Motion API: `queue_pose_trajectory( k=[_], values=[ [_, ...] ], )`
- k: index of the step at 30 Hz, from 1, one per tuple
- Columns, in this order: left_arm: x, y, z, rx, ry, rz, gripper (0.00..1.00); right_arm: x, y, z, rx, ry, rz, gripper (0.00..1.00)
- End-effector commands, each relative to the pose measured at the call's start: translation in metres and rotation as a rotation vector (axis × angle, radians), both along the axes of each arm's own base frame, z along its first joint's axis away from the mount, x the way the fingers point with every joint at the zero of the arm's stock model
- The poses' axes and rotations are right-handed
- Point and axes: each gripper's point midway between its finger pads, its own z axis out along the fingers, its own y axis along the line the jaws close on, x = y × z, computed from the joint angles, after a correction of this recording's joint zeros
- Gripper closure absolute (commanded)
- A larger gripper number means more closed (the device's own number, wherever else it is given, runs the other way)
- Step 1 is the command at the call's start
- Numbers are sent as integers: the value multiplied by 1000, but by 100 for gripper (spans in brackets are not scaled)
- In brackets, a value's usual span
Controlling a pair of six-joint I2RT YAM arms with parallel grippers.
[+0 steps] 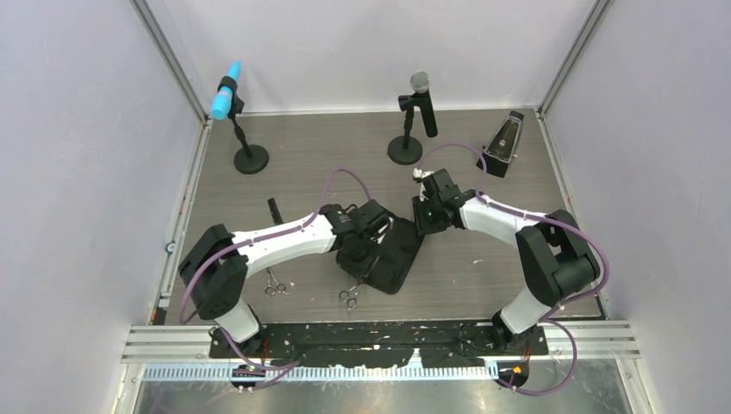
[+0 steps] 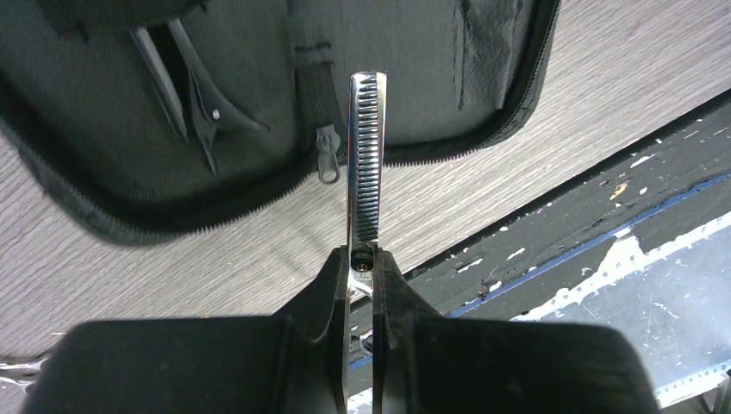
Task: Sort the hair-cutting tools
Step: Adjust the hairdressing tool bag at the center of the board.
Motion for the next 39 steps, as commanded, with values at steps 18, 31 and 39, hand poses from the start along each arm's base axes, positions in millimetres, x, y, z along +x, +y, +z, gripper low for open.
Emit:
queue_pose_trajectory(
  k=[18,31,39],
  values=[
    [-6,-1,-16,108,90,-68,100,-15,9,0,169,-35,-123,79],
    [-7,-8,-24,143,147,-86,100,-17,15,2,197,-32,-119,80],
    [-11,-11,-30,140,182,-95,100,-17,17,3,209,-34,-114,80]
  ],
)
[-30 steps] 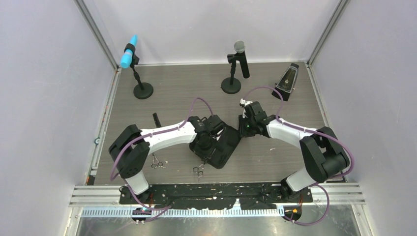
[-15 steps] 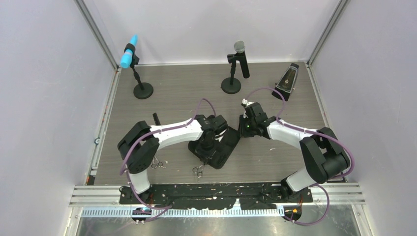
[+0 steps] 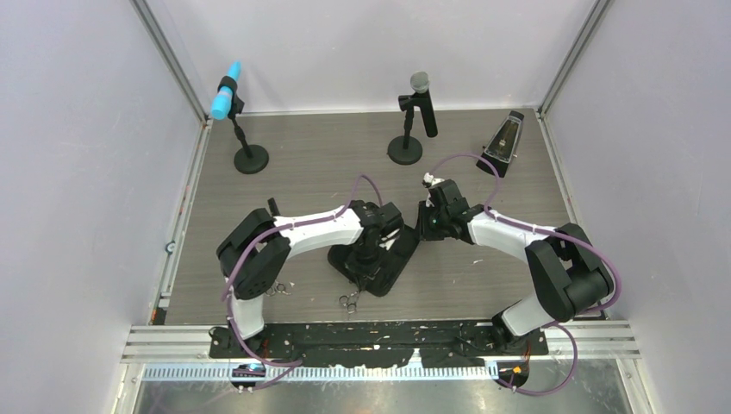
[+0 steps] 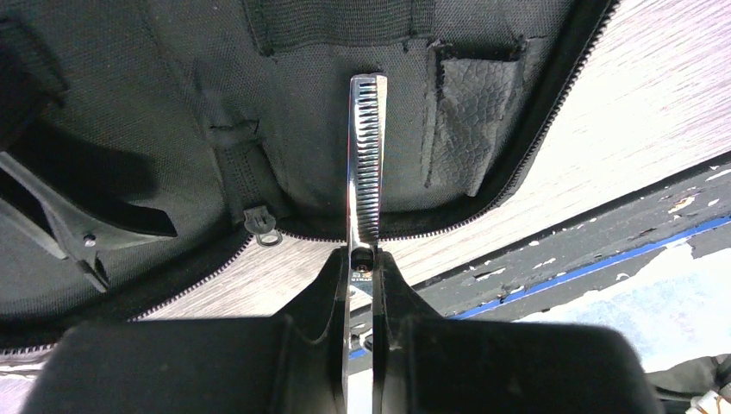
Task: Sort the hair-cutting tools
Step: Adjust the hairdressing tool bag at the center of the board.
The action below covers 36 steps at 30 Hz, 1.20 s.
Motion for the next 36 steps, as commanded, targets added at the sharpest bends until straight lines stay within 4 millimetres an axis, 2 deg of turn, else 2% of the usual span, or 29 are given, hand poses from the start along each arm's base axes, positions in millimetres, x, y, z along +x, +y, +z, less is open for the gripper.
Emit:
queue_pose_trajectory(
  k=[1,11,28,36],
  values=[
    [-3,-9,6,-27,30,-25,100,2,7,6,35,-25,7,80],
    [9,-18,3,-52,42,8,100,-1,9,5,45,-21,16,80],
    [51,-27,4,-72,-11,87,100,-7,12,3,65,-12,22,80],
    [74,-41,10,-104,-90,72,100,-9,16,3,79,-9,34,80]
  ],
)
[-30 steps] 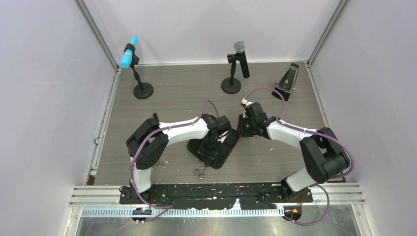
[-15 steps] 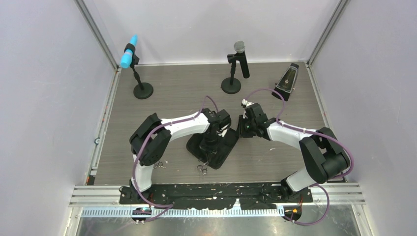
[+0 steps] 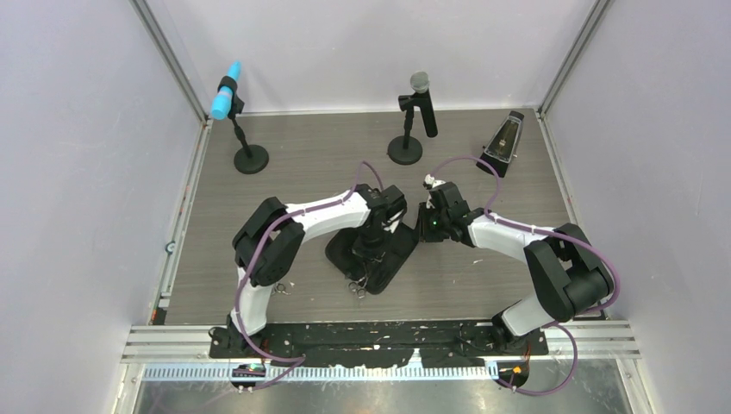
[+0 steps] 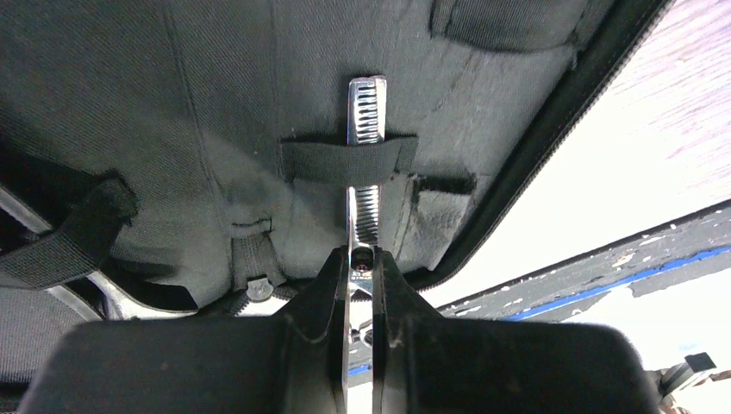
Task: Sort the hair-cutting tools
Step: Adjust the hairdressing tool bag at the center of the board.
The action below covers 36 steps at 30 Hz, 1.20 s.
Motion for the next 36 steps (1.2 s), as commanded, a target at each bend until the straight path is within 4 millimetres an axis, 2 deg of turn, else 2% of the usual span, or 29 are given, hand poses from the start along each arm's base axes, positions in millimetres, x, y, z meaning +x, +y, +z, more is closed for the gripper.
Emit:
queue_pose_trajectory(
  k=[1,6,8,10,14,19,22,26,28,30,36],
  values=[
    [36,-25,14,-80,-127,-13,100,-8,14,6,49,-3,40,80],
    [52,-28,12,-55,-177,-42,94,-10,19,6,64,3,50,80],
    [59,-27,12,-40,-212,-55,88,-11,20,6,64,5,54,80],
    [65,-24,13,-24,-246,-63,80,-12,21,5,62,5,57,80],
    [70,-16,23,-23,-304,-29,57,-12,21,5,58,4,52,80],
    [61,0,44,-70,-370,56,42,-11,21,7,60,0,46,80],
    [45,12,53,-104,-371,85,41,-10,21,6,58,1,44,80],
    [19,29,47,-123,-322,149,44,-10,22,6,62,3,43,80],
    [10,33,44,-153,-317,196,50,-9,23,7,65,2,42,81],
    [-1,34,37,-187,-282,219,56,-10,23,7,63,2,44,81],
    [-11,32,28,-182,-249,208,60,-9,23,5,65,8,45,81]
  ],
)
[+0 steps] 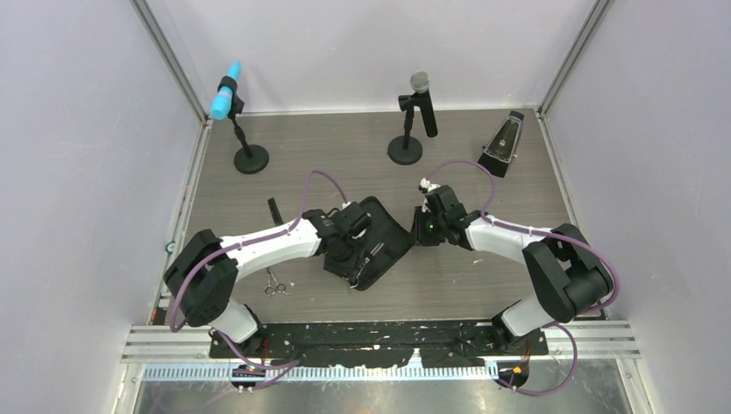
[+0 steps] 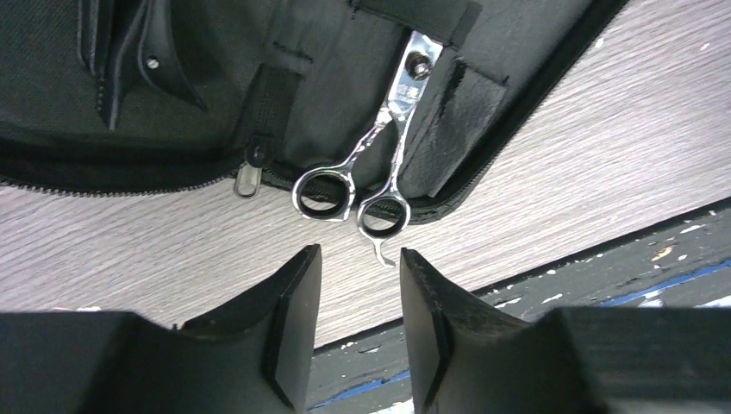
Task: Sort the hair-cutting tools
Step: Adjust the hairdressing tool bag at the center of the board.
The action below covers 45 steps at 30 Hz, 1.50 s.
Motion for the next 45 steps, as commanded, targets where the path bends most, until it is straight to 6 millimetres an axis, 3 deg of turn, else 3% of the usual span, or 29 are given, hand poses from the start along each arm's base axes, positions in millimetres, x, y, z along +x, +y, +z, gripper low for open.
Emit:
queue_pose_trajectory(
  k=[1,15,31,45],
  values=[
    [7,-24,8,-89,-23,12,61,3,10,7,34,-13,14,81],
    [17,-24,-11,-1,-14,-20,67,2,11,6,38,-9,22,81],
    [30,-33,-16,61,-2,-86,99,1,11,9,44,-19,22,81],
    [65,-54,-2,79,-98,-245,100,0,12,9,47,-18,40,81]
  ],
)
